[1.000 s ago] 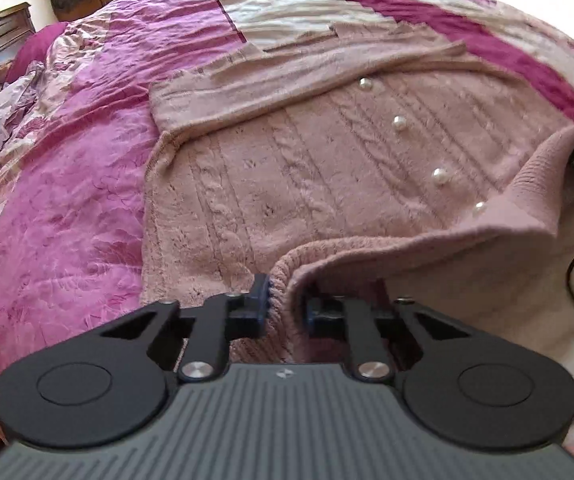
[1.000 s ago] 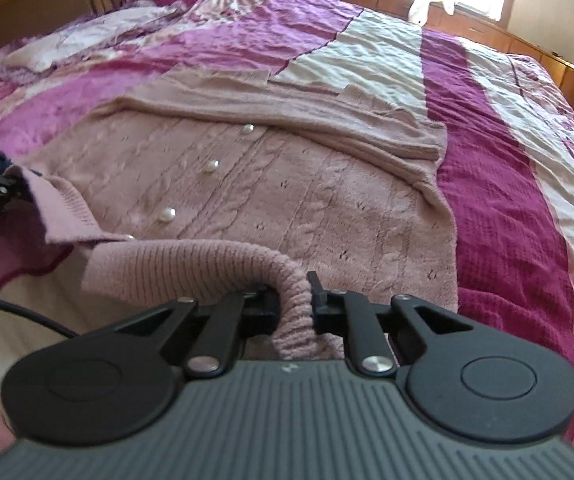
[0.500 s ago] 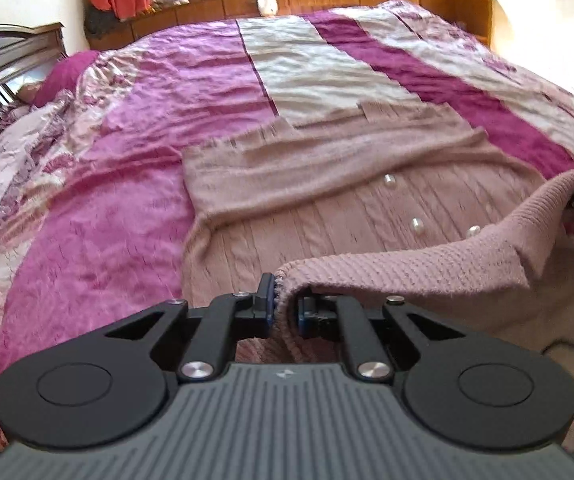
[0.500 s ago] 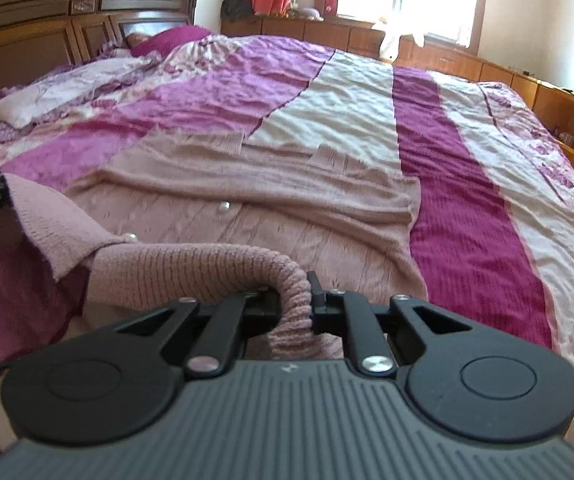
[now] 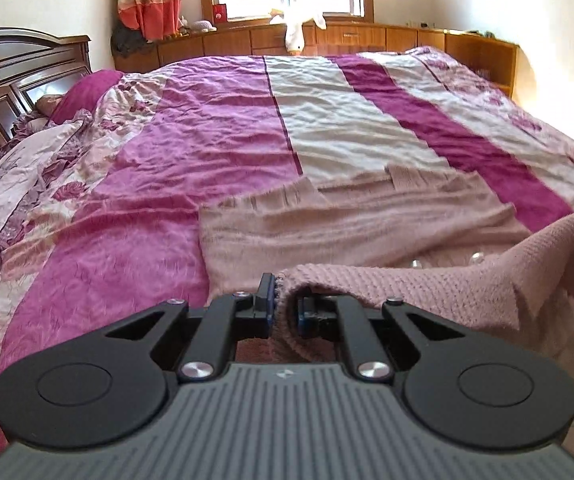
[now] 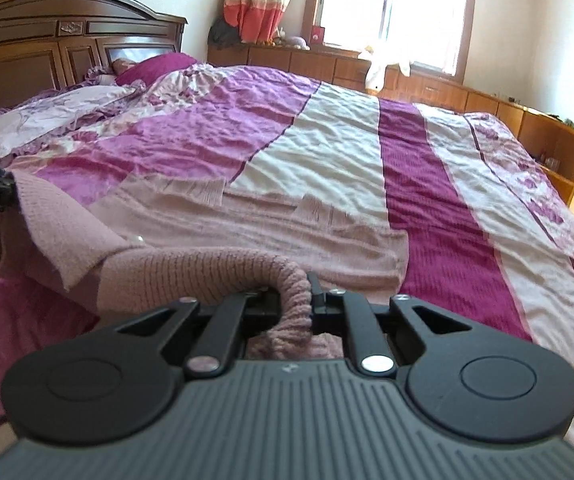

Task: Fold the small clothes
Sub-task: 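Lift the hem with both grippers and fold it toward the collar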

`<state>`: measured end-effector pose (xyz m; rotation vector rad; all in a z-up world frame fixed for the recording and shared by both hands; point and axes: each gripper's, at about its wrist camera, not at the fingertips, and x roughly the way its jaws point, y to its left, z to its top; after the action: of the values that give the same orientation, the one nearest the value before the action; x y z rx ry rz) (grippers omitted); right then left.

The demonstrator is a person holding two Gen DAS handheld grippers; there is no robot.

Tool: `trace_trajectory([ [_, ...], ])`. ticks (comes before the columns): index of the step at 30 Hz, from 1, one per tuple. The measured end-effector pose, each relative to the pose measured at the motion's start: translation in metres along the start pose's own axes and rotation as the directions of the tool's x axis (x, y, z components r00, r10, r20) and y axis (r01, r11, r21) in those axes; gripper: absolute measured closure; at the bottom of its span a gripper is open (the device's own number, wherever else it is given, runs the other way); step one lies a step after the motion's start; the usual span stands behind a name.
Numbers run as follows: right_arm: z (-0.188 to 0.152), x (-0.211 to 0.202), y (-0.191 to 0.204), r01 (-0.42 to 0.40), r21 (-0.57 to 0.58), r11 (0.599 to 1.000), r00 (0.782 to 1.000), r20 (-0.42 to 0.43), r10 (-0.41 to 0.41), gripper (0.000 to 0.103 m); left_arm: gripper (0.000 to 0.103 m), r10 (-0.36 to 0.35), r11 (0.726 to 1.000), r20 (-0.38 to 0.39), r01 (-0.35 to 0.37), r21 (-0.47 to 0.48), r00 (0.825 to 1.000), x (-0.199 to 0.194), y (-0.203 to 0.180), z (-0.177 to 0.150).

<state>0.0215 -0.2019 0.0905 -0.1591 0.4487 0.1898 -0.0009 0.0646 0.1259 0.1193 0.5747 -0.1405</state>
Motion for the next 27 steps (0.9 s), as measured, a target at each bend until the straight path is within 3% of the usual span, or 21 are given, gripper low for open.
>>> trace_trajectory([
  [17, 0.068, 0.066, -0.02, 0.035, -0.002, 0.999, 0.996, 0.082, -0.034, 0.09, 0.092, 0.074, 0.997, 0.123, -0.075, 0.003, 0.99, 0.06, 0.006, 0.09],
  [27, 0.079, 0.134, -0.021, 0.098, -0.012, 0.995, 0.994, 0.051, -0.097, 0.09, 0.092, 0.111, 0.994, 0.098, -0.111, -0.008, 0.989, 0.139, 0.008, 0.121],
])
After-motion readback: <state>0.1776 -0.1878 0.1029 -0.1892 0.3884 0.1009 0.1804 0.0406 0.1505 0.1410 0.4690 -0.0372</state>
